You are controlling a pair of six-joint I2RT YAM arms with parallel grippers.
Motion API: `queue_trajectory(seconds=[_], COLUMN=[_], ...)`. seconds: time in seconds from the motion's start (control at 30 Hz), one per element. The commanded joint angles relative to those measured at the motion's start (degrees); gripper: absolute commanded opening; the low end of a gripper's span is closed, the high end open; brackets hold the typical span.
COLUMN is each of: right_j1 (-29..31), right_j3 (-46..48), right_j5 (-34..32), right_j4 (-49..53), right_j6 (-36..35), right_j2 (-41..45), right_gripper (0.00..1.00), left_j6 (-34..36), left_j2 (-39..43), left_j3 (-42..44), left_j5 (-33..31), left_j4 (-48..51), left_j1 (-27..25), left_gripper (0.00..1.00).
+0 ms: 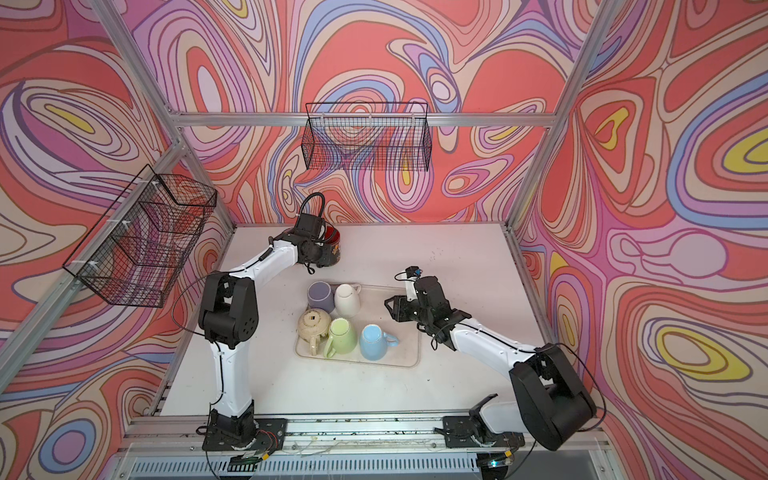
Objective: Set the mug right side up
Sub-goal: 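Lower the black skull mug onto the table with the left gripper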
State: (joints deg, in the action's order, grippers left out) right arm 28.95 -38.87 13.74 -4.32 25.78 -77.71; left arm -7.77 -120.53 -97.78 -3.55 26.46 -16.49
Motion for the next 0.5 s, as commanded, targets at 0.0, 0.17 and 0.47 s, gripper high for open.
queue_trajectory(seconds=[0.0, 0.17, 0.47], right_j1=[0.14, 0.14, 0.14], right_j3=[0.73, 0.64, 0.64], right_j5=[-0.71, -0.64, -0.55], right_j4=[-0.77, -0.87, -0.96], right_j6=[-0.58, -0.56, -0.55], right_j2=[-0.54, -0.85, -1.10], right_gripper=[0.49, 0.49, 0.49], left_j6=[-0.32, -0.67, -1.49], left_j2=[1.70, 2.20, 1.34], left_j3=[0.83, 2.21, 3.57], left_j5=[-2.16, -2.96, -5.61], left_j4=[-4.75, -5.74, -6.75], left_j1=[0.49, 0.44, 0.73], left_gripper=[0.00, 0.00, 0.00])
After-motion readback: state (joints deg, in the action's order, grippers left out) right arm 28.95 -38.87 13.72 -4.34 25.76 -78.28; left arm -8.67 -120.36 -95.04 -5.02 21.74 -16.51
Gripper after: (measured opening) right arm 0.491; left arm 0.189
